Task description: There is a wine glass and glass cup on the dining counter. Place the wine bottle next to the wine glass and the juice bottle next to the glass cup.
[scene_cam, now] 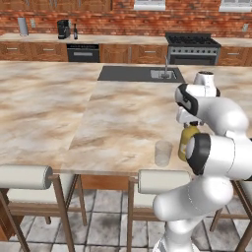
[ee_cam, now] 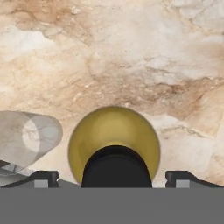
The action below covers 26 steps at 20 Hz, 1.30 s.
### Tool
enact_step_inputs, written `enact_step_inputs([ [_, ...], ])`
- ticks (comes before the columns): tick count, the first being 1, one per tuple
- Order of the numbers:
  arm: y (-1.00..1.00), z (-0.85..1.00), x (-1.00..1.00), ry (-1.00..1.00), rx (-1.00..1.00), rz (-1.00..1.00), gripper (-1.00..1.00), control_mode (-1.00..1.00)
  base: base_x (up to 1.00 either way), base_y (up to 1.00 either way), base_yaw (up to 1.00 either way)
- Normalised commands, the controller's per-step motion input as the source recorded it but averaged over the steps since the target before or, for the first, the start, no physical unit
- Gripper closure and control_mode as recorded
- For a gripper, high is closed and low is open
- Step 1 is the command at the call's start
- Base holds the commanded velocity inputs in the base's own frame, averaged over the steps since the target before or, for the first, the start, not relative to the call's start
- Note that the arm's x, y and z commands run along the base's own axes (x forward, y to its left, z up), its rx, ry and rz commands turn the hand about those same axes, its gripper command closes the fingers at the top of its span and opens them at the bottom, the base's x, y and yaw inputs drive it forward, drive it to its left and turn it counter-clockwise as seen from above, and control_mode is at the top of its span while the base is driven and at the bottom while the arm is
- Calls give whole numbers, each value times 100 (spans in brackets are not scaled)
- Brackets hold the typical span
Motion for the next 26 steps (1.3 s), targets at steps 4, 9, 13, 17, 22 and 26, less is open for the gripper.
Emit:
enact_step_inputs([
  [4,0,18,0,-7,0,0,-100,-100,0,0,0],
  [9,0,36,-4,-7,1,0,-100,-100,0,0,0],
  [13,0,28,-34,-5,0,-2,-100,-100,0,0,0],
  [17,0,24,-50,-4,0,-5,-100,-100,0,0,0],
  [22,0,14,-62,-2,0,-5,-100,-100,0,0,0],
  [26,9,0,-74,-13,1,-8,-100,-100,0,0,0],
])
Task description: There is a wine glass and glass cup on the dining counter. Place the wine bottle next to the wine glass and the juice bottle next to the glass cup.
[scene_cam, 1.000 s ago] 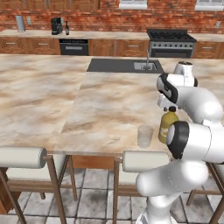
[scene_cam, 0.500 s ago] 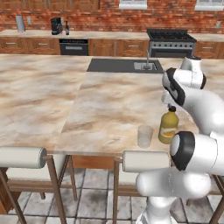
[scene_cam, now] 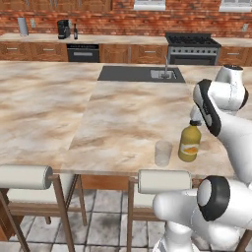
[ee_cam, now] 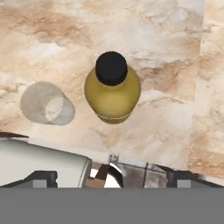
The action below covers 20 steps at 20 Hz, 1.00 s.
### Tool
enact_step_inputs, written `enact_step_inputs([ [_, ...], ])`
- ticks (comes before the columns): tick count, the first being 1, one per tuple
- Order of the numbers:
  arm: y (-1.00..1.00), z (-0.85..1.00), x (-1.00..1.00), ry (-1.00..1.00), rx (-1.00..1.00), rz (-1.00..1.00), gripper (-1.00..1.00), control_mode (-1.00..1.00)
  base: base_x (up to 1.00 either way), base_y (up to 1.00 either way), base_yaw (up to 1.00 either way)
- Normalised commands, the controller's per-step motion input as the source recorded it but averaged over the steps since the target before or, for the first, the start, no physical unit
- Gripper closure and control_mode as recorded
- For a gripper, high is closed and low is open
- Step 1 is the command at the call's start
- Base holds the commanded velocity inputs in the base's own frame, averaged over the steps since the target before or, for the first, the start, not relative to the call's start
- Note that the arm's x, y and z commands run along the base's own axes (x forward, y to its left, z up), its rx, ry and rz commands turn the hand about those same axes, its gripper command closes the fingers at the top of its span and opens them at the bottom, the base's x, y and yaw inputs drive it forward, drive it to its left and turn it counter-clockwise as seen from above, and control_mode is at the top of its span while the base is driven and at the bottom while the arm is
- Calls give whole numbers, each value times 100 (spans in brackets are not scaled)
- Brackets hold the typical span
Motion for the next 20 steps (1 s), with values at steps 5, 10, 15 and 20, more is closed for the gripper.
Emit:
enact_step_inputs([
  [5,17,0,-62,-15,1,-5,-100,-100,0,0,0],
  [10,23,15,-44,-10,0,-7,-100,-100,0,0,0],
  [15,17,19,-42,-7,-3,-5,-100,-100,0,0,0],
  [20,15,16,-38,-1,-1,-9,-100,-100,0,0,0],
])
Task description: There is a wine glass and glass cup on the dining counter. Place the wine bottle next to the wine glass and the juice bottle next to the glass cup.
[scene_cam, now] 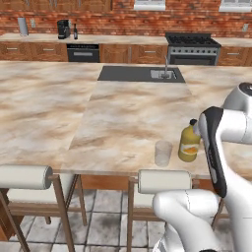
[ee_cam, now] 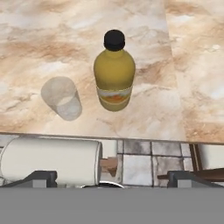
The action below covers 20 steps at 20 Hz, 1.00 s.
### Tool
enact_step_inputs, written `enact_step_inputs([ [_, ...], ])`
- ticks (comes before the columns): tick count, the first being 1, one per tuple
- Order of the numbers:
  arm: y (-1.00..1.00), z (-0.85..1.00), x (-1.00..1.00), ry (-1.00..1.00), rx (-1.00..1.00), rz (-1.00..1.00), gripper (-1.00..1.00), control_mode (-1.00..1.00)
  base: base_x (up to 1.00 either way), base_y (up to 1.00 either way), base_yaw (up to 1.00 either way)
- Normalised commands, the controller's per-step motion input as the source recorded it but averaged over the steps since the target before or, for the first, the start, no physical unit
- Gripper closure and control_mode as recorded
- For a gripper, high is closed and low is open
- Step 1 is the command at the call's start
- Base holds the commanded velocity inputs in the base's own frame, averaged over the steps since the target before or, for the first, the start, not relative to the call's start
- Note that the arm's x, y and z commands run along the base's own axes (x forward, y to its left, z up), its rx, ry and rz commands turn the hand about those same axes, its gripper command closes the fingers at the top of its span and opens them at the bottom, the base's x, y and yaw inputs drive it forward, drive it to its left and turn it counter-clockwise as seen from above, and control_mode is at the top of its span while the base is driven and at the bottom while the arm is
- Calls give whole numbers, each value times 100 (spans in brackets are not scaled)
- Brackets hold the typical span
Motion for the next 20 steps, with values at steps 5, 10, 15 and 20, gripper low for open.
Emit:
enact_step_inputs([
  [5,20,10,-29,-11,-2,-6,-100,-100,0,0,0],
  [10,10,0,-12,-14,-6,0,-100,-100,0,0,0],
  [15,0,0,0,0,0,0,-100,-100,0,0,0],
  [20,0,0,0,0,0,0,-100,100,-41,2,0],
])
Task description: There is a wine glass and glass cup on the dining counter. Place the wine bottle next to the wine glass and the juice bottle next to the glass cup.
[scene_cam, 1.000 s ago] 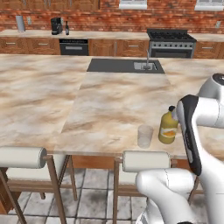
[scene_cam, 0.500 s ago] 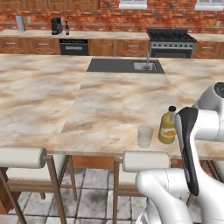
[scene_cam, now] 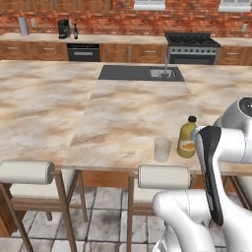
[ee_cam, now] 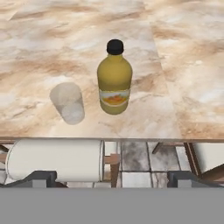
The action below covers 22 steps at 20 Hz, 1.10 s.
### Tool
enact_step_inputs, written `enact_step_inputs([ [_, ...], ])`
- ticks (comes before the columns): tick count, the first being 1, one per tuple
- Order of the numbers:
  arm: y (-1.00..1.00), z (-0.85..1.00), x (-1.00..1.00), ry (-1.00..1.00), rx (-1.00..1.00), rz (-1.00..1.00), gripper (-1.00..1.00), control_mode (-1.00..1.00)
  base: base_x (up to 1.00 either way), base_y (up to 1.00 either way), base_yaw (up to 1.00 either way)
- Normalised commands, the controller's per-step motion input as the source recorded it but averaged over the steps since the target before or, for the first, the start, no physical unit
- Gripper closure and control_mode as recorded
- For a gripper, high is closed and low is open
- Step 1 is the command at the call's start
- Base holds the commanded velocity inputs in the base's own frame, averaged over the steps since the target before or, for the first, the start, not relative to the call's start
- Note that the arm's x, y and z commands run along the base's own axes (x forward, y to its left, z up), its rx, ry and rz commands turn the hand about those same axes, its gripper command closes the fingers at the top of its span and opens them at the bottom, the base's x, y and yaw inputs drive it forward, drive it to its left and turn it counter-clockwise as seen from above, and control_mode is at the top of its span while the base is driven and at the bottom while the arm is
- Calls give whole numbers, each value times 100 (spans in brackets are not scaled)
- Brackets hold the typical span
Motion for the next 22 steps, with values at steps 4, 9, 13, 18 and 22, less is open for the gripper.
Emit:
enact_step_inputs([
  [4,0,0,0,0,0,0,-100,100,-65,10,0],
  [9,0,0,0,0,0,0,-100,100,-54,21,0],
  [13,0,0,0,0,0,0,-100,100,-26,68,0],
  [18,0,0,0,0,0,0,-100,100,-1,90,0],
  [22,0,0,0,0,0,0,-100,100,0,92,0],
])
